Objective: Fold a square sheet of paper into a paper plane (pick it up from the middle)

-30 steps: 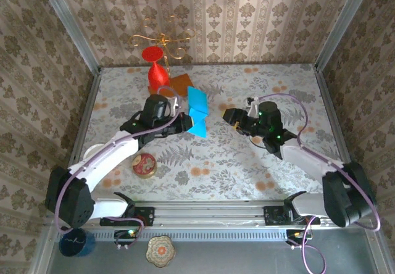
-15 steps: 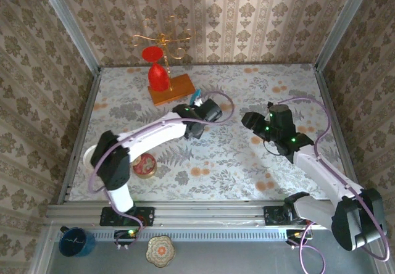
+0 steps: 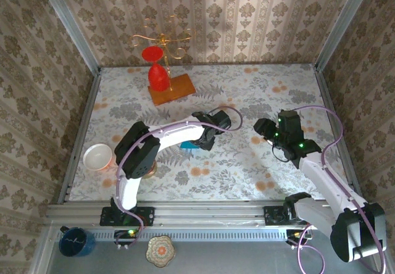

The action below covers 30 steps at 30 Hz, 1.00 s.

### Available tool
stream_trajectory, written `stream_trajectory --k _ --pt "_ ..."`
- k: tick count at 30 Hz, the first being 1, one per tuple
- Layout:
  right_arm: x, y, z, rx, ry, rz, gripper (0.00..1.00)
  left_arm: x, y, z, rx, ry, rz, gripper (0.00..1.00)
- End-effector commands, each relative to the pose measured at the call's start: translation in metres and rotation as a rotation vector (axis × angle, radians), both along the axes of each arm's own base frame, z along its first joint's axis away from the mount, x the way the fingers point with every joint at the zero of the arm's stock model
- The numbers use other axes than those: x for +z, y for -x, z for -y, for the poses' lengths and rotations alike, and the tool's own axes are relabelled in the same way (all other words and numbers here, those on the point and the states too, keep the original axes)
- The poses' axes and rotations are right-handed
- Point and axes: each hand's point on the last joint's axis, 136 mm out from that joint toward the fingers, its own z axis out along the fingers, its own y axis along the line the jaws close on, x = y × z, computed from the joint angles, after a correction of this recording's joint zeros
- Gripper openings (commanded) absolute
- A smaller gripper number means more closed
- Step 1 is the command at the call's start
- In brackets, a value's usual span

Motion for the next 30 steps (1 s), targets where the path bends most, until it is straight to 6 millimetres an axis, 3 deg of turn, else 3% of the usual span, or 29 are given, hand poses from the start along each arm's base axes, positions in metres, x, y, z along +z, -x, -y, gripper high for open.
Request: stream_trajectory --k 1,7,10,12,18,22,26,30 --pt "-0.004 0.003 0.005 -0.016 0.021 -0.02 0.6 -0.001 0.014 0.021 0.06 0.24 -0.144 0.37" --pt "-0.007 -0.005 -0.019 0.088 -0.01 -0.049 0.59 0.042 0.013 0.02 0.106 0.515 -0.17 0.49" --pt "-0.011 -0.01 -0.051 0.173 -0.004 -0.062 0.58 0.061 0.01 0.003 0.161 0.612 -0.144 0.54" --pt "-0.015 -0.013 -0.083 0.245 -0.006 -0.072 0.57 0.068 0.006 -0.018 0.23 0.656 -0.119 0.57" --pt "-0.042 -0.014 -0.189 0.474 -0.049 -0.124 0.44 0.064 0.007 -0.079 0.431 0.755 -0.08 0.65" --pt "-0.052 -0.01 -0.251 0.611 -0.133 -0.141 0.38 0.054 0.013 -0.102 0.511 0.771 -0.093 0.68" --pt "-0.07 -0.01 -0.282 0.667 -0.194 -0.184 0.32 0.045 0.016 -0.112 0.552 0.782 -0.116 0.7" --pt "-0.089 -0.008 -0.285 0.673 -0.197 -0.228 0.31 0.043 0.014 -0.116 0.568 0.789 -0.118 0.73"
